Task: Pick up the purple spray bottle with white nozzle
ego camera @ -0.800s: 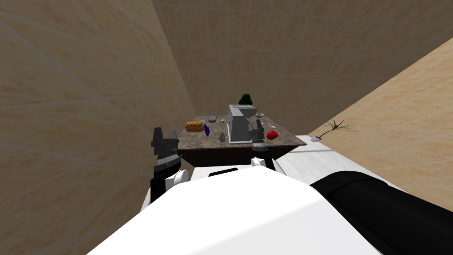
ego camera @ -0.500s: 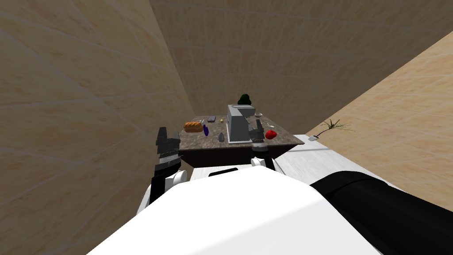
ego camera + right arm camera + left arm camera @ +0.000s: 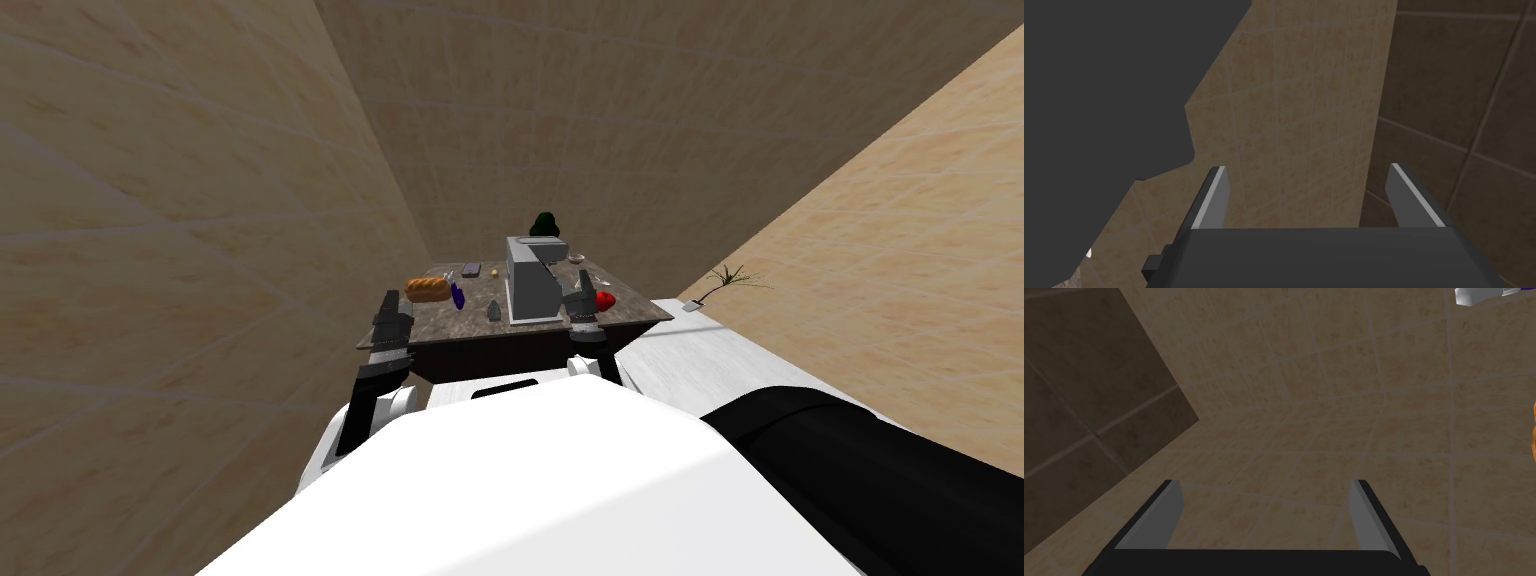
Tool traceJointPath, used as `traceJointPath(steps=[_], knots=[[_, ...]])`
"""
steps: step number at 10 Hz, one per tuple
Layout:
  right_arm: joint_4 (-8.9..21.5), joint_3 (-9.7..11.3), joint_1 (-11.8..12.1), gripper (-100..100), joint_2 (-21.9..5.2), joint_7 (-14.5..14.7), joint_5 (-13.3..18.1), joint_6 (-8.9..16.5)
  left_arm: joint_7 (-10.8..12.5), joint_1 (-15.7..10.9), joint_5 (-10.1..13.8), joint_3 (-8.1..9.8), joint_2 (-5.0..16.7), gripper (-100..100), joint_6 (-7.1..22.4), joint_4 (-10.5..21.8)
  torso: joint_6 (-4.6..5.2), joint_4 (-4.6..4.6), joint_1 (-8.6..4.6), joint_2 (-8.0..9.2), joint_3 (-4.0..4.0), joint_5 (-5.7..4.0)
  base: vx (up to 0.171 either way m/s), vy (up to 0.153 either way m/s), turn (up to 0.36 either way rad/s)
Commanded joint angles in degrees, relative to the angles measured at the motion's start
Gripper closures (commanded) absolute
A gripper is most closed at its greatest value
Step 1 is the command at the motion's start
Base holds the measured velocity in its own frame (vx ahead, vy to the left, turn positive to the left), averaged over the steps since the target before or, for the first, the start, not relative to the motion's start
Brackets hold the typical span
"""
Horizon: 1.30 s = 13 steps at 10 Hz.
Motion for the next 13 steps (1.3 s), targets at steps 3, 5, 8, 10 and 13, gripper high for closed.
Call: traceJointPath(steps=[3,5,8,10,13], knots=[[0.0,0.0,0.0,0,0.0,0.0,0.0,0.0,-1.4,-1.6,-2.7,0.22,3.4,-100,3.3,4.1,0.01,0.0,0.01,-0.02,-0.01,0.0,0.005,-0.032,-0.101],[0.0,0.0,0.0,0,0.0,0.0,0.0,0.0,-2.1,-2.4,-4.1,0.38,5.2,-100,5.1,6.2,0.01,0.0,-0.01,-0.01,-0.01,0.0,0.006,-0.036,-0.119],[0.0,0.0,0.0,0,0.0,0.0,0.0,0.0,-3.2,-3.6,-6.1,0.6,7.9,-100,7.7,9.2,-0.01,0.0,-0.02,-0.01,-0.01,-0.01,0.006,-0.035,-0.096],[0.0,0.0,0.0,0,0.0,0.0,0.0,0.0,-3.8,-4.3,-7.3,0.74,9.7,-100,9.3,11.1,-0.01,0.0,0.01,0.01,0.0,0.0,0.007,-0.029,-0.104],[0.0,0.0,0.0,0,0.0,0.0,0.0,0.0,-5.0,-5.7,-9.7,1.0,13.5,-100,12.4,14.7,-0.02,0.0,0.03,0.01,0.0,0.0,0.007,-0.031,-0.102]])
